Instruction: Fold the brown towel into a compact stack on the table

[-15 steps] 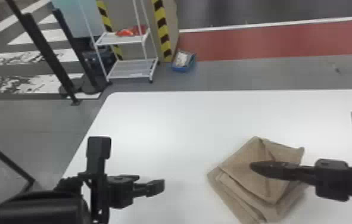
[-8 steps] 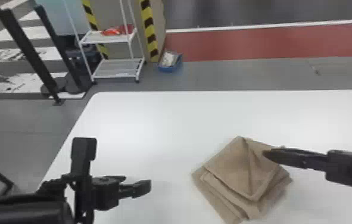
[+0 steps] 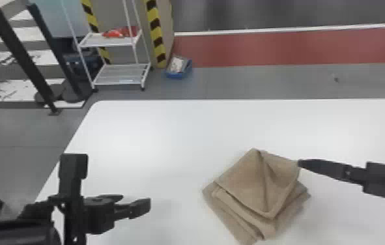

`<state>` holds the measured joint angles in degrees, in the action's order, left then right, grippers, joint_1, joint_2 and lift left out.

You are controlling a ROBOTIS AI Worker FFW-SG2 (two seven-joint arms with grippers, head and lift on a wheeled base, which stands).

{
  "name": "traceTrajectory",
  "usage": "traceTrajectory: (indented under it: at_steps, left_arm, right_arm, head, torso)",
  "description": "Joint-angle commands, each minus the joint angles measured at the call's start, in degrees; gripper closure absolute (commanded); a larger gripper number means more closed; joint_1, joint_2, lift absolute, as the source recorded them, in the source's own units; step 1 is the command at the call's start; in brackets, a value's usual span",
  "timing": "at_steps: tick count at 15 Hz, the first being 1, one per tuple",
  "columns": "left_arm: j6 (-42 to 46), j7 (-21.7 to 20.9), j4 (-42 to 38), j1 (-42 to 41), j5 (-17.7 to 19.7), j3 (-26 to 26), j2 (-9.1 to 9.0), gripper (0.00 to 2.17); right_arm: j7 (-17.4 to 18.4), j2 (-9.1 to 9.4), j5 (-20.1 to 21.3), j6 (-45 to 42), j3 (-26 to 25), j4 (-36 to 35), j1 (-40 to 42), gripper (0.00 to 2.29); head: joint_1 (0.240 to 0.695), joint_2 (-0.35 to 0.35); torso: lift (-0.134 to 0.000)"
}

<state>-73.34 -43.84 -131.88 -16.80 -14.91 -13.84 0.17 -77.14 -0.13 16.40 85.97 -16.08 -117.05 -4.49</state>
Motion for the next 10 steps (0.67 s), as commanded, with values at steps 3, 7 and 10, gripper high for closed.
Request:
traceTrajectory:
  at_steps: [3, 7, 10]
  left_arm:
    - [0.4, 0.2, 0.5, 0.1, 0.1, 1.2, -0.32, 0.15]
    - [0.4, 0.0, 0.2, -0.4, 0.1, 0.0, -0.32, 0.15]
    - [0.6, -0.1, 0.4, -0.5, 0.1, -0.1, -0.32, 0.15]
  right_arm:
    - [0.8, -0.04, 3.3, -0.7, 3.0, 1.9, -1.0, 0.37]
    - [-0.2, -0.22, 7.3, 0.5, 4.8, 3.9, -3.1, 0.41]
    - [-1.2, -1.01, 8.4, 3.3, 4.1, 3.9, -4.1, 0.41]
  head:
    - [0.695, 0.111]
    - [0.695, 0.117]
    - [0.695, 0.126]
  torso:
    - [-0.124]
    - [-0.124]
    - [-0.124]
